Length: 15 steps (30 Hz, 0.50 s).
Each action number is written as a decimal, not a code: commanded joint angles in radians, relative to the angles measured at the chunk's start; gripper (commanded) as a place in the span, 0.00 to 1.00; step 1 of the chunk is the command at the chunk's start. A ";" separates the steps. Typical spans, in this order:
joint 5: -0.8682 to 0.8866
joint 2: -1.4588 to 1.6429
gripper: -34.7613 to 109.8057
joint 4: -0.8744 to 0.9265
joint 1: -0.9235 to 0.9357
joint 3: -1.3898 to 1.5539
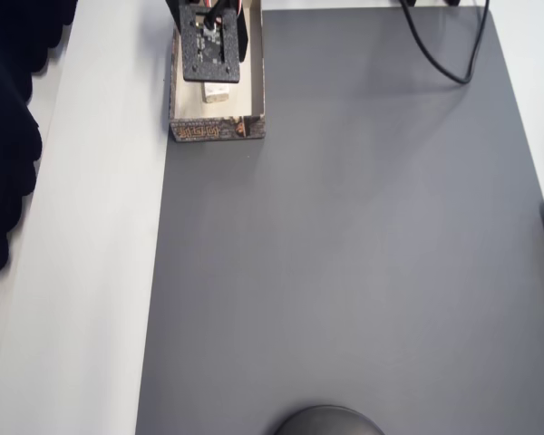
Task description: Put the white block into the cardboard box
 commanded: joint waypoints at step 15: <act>-0.239 0.512 0.26 0.058 -0.101 0.308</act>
